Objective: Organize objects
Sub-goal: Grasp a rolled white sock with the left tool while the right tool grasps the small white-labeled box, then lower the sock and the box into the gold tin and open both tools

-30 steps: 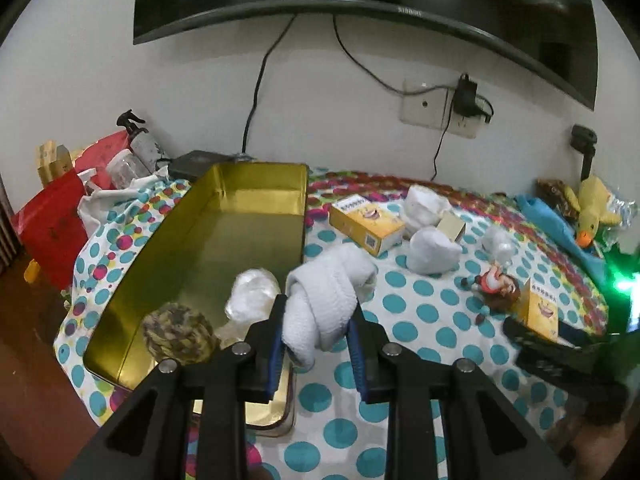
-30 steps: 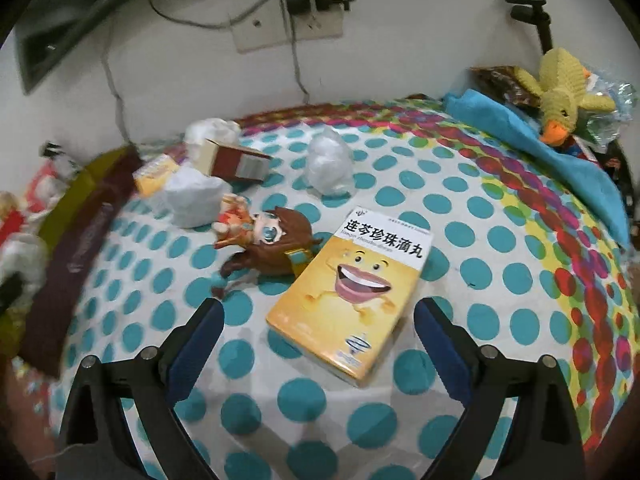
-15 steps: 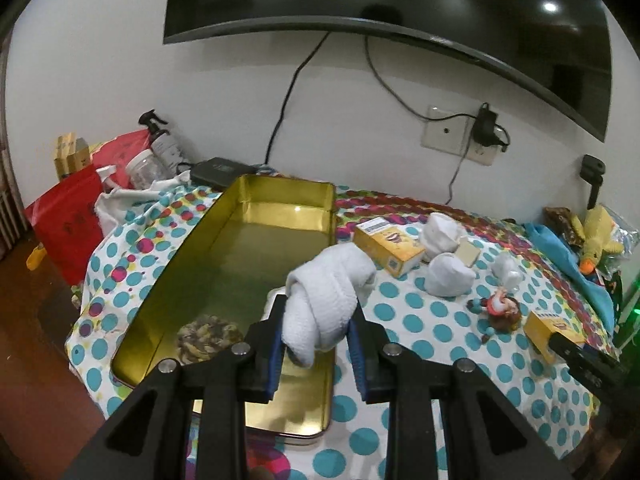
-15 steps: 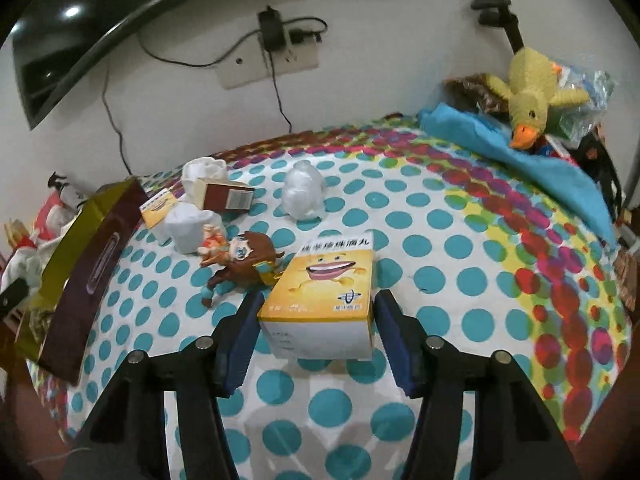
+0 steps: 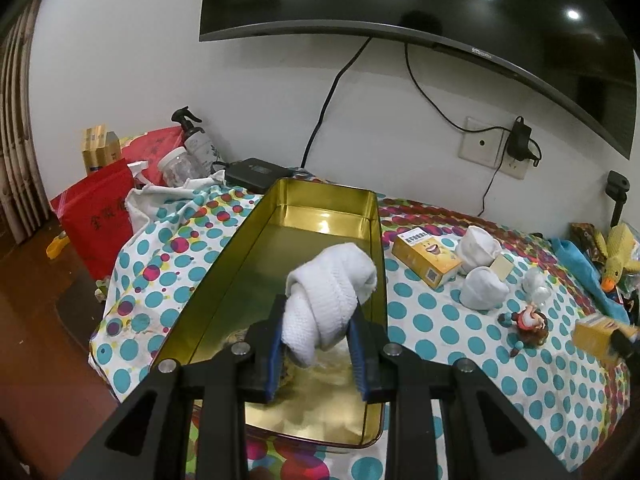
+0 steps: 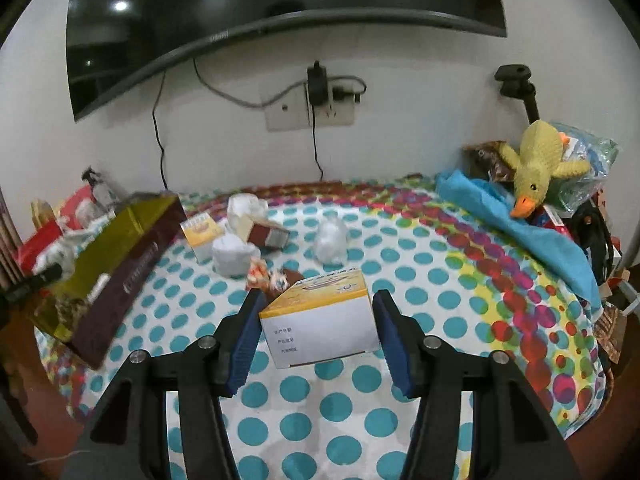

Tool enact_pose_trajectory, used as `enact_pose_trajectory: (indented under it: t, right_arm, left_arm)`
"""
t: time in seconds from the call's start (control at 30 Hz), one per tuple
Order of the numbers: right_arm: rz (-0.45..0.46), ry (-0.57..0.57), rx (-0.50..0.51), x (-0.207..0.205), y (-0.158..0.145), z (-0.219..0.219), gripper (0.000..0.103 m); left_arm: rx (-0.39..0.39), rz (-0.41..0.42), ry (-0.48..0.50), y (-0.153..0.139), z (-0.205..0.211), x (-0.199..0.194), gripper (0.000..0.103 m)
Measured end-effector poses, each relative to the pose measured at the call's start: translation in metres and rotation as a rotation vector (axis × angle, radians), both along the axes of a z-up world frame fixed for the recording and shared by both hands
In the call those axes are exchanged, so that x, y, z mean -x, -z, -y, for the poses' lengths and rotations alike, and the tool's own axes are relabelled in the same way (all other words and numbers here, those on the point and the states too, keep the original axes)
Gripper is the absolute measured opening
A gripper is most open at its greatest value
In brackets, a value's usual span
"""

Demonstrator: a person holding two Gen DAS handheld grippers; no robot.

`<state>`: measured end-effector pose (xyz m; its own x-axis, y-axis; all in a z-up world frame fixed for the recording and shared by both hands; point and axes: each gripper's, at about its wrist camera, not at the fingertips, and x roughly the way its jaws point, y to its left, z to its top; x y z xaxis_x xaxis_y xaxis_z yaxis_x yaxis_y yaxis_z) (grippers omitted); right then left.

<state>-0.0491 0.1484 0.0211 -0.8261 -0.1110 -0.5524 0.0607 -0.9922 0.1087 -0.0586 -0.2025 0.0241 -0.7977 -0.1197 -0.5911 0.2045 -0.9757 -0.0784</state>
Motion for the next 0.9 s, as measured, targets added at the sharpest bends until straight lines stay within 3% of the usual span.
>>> enact_pose_trajectory:
  t: [0.17, 0.47, 0.67, 0.7, 0.73, 0.8, 0.9]
  right_arm:
    - [-0.036, -0.02, 0.006, -0.006, -0.015, 0.001, 0.052]
    - [-0.002, -0.049, 0.023, -0.006, -0.006, 0.01, 0.052]
    - [-0.022, -0.094, 0.009, -0.006, -0.013, 0.027, 0.052]
    - [-0.025, -0.105, 0.006, -0.005, -0.015, 0.032, 0.052]
    - [-0.029, -0.116, 0.006, -0.005, -0.016, 0.037, 0.052]
    - [-0.032, -0.139, 0.012, -0.003, -0.019, 0.047, 0.052]
    - [-0.039, -0.181, 0.005, 0.001, -0.023, 0.068, 0.052]
  left_arm:
    - [-0.001, 0.002, -0.007, 0.001, 0.004, 0.001, 0.028]
    - [0.003, 0.048, -0.047, 0.015, 0.021, 0.009, 0.028]
    - [-0.019, 0.062, -0.01, 0.026, 0.022, 0.015, 0.041]
    - [-0.012, 0.047, -0.011, 0.024, 0.021, 0.014, 0.048]
    - [-0.006, 0.035, -0.008, 0.023, 0.02, 0.013, 0.066]
    - [0.007, 0.016, -0.007, 0.019, 0.02, 0.01, 0.087]
    - [0.02, -0.003, -0.022, 0.014, 0.021, 0.007, 0.088]
